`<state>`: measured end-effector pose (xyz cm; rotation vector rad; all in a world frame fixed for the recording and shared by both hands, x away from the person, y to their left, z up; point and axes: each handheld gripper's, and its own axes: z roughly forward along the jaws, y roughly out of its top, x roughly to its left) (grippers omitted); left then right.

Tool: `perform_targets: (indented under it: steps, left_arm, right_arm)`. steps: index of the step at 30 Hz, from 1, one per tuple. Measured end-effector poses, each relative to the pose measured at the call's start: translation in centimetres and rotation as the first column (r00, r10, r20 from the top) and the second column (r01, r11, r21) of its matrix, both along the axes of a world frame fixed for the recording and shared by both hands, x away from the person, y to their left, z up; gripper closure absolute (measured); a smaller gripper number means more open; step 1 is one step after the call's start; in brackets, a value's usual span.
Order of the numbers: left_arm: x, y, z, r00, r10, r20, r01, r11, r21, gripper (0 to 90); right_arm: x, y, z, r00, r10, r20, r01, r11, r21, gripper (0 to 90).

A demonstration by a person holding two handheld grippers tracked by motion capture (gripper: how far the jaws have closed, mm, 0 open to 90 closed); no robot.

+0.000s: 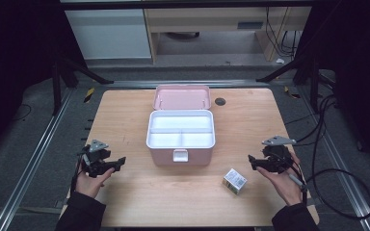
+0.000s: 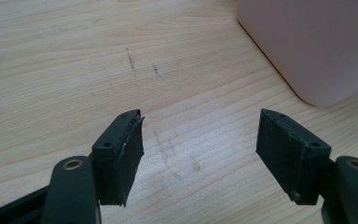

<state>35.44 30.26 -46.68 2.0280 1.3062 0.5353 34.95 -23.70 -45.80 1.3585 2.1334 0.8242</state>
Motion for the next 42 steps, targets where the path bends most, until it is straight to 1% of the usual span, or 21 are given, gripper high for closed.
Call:
perform_targets:
  steps: [2, 3, 6, 7, 8, 9, 13, 18, 19, 25, 27, 28, 30, 31, 32, 33, 35, 36, 38, 41, 42]
  left_arm:
    - [-0.1, -0.2, 0.0, 1.0, -0.008, 0.001, 0.008, 0.9999, 0.01, 30.8]
    - [-0.1, -0.2, 0.0, 1.0, -0.009, -0.002, 0.01, 0.9998, 0.016, 30.5]
    - [0.0, -0.4, -0.2, 0.9999, -0.014, -0.003, 0.014, 0.9995, 0.03, 29.4]
    - [0.0, -0.5, -0.3, 0.9998, -0.017, -0.009, 0.017, 0.9992, 0.035, 29.1]
    - [0.0, -0.6, -0.3, 0.9998, -0.015, -0.01, 0.015, 0.9994, 0.032, 29.1]
    - [0.0, -0.7, -0.3, 0.9998, -0.017, -0.014, 0.018, 0.9993, 0.034, 29.0]
    - [-0.1, -0.8, -0.2, 0.9997, -0.02, -0.014, 0.02, 0.9992, 0.035, 28.8]
    - [-0.1, -0.8, -0.2, 0.9997, -0.02, -0.016, 0.021, 0.9991, 0.036, 28.3]
    - [-0.1, -0.8, -0.3, 0.9995, -0.025, -0.022, 0.026, 0.9988, 0.042, 28.2]
    - [-0.1, -1.0, -0.3, 0.9991, -0.033, -0.028, 0.034, 0.9982, 0.049, 27.9]
    - [-0.1, -1.1, -0.4, 0.9989, -0.035, -0.032, 0.036, 0.9981, 0.049, 27.8]
    - [0.0, -1.1, -0.4, 0.9987, -0.037, -0.035, 0.039, 0.9977, 0.055, 27.8]
    - [0.0, -1.1, -0.5, 0.9987, -0.036, -0.035, 0.038, 0.9979, 0.053, 27.7]
    - [0.0, -1.1, -0.5, 0.9987, -0.036, -0.036, 0.038, 0.9979, 0.052, 27.7]
    - [0.0, -1.1, -0.5, 0.9987, -0.036, -0.036, 0.038, 0.9979, 0.053, 27.7]
    - [0.0, -1.1, -0.5, 0.9987, -0.034, -0.038, 0.036, 0.998, 0.053, 27.7]
    - [0.0, -1.1, -0.5, 0.9985, -0.035, -0.042, 0.037, 0.9977, 0.056, 27.8]
    - [0.0, -1.1, -0.5, 0.9985, -0.035, -0.042, 0.037, 0.9977, 0.056, 27.7]
    - [0.1, -1.2, -0.6, 0.9981, -0.038, -0.048, 0.041, 0.9972, 0.062, 27.7]
    - [0.1, -1.3, -0.7, 0.9976, -0.043, -0.055, 0.047, 0.9966, 0.068, 27.5]
    - [0.1, -1.3, -0.7, 0.9976, -0.043, -0.055, 0.047, 0.9966, 0.068, 27.4]
  right_arm:
    - [-0.2, 0.6, 0.2, 0.9999, 0.012, -0.007, -0.012, 0.9999, 0.0, 21.9]
    - [-0.2, 0.9, 0.3, 0.999, 0.031, -0.034, -0.031, 0.9995, -0.006, 21.9]
    - [-0.5, 1.6, 0.4, 0.998, 0.053, -0.035, -0.054, 0.9984, -0.02, 23.0]
    - [-0.7, 2.2, 0.6, 0.9954, 0.076, -0.057, -0.078, 0.9967, -0.024, 23.7]
    - [-0.7, 2.2, 0.6, 0.9954, 0.076, -0.057, -0.078, 0.9967, -0.024, 23.7]
    - [-1.0, 2.8, 0.7, 0.9918, 0.104, -0.073, -0.106, 0.994, -0.026, 24.2]
    - [-1.7, 3.8, 1.1, 0.9866, 0.141, -0.082, -0.144, 0.9892, -0.027, 25.9]
    - [-2.2, 4.7, 1.3, 0.9826, 0.158, -0.097, -0.161, 0.9865, -0.026, 27.1]
    - [-2.4, 4.9, 1.2, 0.9781, 0.173, -0.115, -0.178, 0.9837, -0.028, 28.7]
    - [-2.8, 5.3, 0.7, 0.9687, 0.191, -0.159, -0.198, 0.9798, -0.029, 29.7]
    - [-2.9, 5.5, 0.3, 0.962, 0.203, -0.183, -0.212, 0.9768, -0.03, 29.7]
    - [-3.0, 5.7, -0.1, 0.9539, 0.212, -0.213, -0.222, 0.9748, -0.025, 29.7]
    - [-3.0, 6.0, -0.5, 0.9458, 0.223, -0.236, -0.238, 0.9704, -0.038, 29.7]
    - [-3.0, 6.0, -0.5, 0.9458, 0.223, -0.236, -0.238, 0.9704, -0.038, 29.7]
    - [-3.0, 6.2, -0.7, 0.9421, 0.226, -0.248, -0.243, 0.9691, -0.041, 29.5]
    - [-3.0, 6.5, -1.0, 0.9352, 0.23, -0.269, -0.252, 0.9667, -0.047, 29.3]
    - [-2.9, 6.7, -1.4, 0.9267, 0.237, -0.292, -0.265, 0.9625, -0.059, 29.7]
    - [-2.9, 6.7, -1.4, 0.9267, 0.237, -0.292, -0.265, 0.9625, -0.059, 29.7]
    - [-2.7, 7.2, -1.9, 0.9114, 0.243, -0.332, -0.286, 0.9546, -0.085, 31.9]
    - [-2.5, 7.5, -2.3, 0.8982, 0.25, -0.361, -0.304, 0.9475, -0.1, 33.9]
    - [-2.5, 7.5, -2.3, 0.8982, 0.25, -0.361, -0.304, 0.9475, -0.1, 33.9]
